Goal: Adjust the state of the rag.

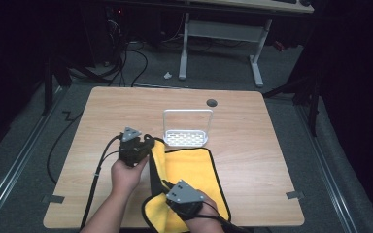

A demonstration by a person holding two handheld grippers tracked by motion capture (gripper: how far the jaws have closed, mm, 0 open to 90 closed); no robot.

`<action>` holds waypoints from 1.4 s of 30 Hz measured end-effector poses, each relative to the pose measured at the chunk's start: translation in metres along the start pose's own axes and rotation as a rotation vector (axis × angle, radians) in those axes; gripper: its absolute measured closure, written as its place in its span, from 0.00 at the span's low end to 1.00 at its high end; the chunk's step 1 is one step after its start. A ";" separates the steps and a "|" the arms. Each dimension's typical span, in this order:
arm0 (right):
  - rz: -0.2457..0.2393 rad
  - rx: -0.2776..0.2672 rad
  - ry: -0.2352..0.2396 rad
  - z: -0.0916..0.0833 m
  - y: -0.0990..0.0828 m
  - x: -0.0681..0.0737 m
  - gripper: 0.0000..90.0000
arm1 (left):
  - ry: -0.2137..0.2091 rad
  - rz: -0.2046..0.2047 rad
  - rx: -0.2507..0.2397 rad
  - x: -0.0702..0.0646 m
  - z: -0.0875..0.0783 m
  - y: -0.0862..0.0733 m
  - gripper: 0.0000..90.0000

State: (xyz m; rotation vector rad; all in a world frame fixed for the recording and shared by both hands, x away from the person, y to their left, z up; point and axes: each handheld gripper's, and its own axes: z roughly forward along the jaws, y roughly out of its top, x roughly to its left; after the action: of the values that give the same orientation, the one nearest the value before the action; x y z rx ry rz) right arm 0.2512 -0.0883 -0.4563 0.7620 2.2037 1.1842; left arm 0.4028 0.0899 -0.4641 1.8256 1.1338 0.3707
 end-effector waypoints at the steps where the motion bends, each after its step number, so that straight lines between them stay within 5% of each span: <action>1: 0.013 0.011 -0.012 -0.005 -0.008 -0.006 0.93 | -0.004 0.007 0.007 -0.008 0.007 0.001 0.94; 11: 0.084 0.046 -0.071 -0.038 -0.046 -0.041 0.92 | -0.016 0.040 0.050 -0.059 0.048 0.007 0.94; 20: 0.139 0.077 -0.117 -0.050 -0.070 -0.068 0.91 | 0.014 0.046 0.081 -0.076 0.068 0.011 0.92; 27: 0.187 0.130 -0.147 -0.056 -0.093 -0.084 0.90 | -0.017 0.053 0.098 -0.091 0.086 0.009 0.90; 33: 0.220 0.141 -0.194 -0.064 -0.104 -0.091 0.74 | -0.055 0.064 0.084 -0.092 0.080 0.007 0.67; 39: 0.239 0.106 -0.226 -0.071 -0.102 -0.094 0.73 | -0.074 0.023 0.055 -0.079 0.062 -0.002 0.62; 42: 0.248 0.105 -0.231 -0.071 -0.103 -0.097 0.73 | -0.072 0.041 0.063 -0.074 0.053 -0.011 0.62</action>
State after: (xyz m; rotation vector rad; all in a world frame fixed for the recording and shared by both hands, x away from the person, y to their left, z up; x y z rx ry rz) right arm 0.2482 -0.2421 -0.4932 1.1823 2.0343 1.0384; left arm 0.3920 0.0017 -0.4860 1.9042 1.0703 0.2937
